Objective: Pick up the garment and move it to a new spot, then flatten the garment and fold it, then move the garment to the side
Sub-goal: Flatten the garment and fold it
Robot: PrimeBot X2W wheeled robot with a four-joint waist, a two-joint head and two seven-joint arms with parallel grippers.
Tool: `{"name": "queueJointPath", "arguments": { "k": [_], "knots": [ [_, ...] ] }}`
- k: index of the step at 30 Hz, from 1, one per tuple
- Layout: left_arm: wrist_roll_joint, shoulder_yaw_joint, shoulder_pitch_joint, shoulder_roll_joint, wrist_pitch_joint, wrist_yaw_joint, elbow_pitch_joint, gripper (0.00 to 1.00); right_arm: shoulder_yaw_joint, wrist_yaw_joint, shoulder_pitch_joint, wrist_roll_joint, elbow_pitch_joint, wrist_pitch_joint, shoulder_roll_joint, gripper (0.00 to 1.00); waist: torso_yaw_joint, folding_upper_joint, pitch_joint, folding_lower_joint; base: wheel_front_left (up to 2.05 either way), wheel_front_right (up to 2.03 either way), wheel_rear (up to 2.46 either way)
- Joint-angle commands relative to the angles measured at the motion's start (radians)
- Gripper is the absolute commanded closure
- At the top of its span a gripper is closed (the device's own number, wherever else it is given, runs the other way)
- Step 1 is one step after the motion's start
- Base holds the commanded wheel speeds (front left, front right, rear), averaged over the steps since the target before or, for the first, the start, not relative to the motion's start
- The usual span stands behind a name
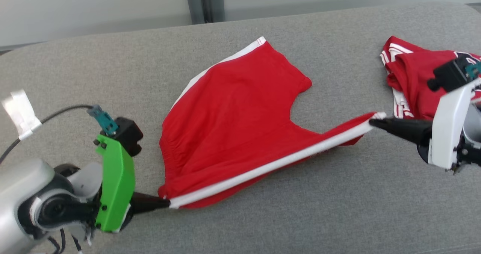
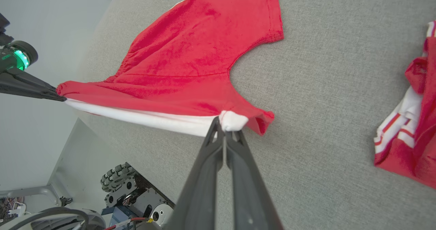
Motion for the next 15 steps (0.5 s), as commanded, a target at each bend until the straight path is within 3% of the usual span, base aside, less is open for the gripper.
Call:
{"name": "queueJointPath", "arguments": {
  "k": [1,8,15],
  "knots": [
    [-0.020,0.017,-0.036,0.002,0.017,0.011,0.020,1.00,-0.012,-0.001,-0.044,-0.010,0.034,0.036,0.012,1.00,0.018,-0.0001,0.057,0.0001,0.00,0.00,0.00],
    [-0.095,0.097,-0.147,-0.050,0.067,0.010,0.118,1.00,-0.037,-0.001,-0.259,-0.011,0.239,0.229,0.166,1.00,0.056,-0.0001,0.169,0.0001,0.00,0.00,0.00],
    [-0.116,0.146,-0.238,-0.110,0.088,0.000,0.205,1.00,-0.064,-0.001,-0.422,-0.033,0.422,0.310,0.296,1.00,0.107,-0.0001,0.250,0.0001,0.00,0.00,0.00]
  ]
}}
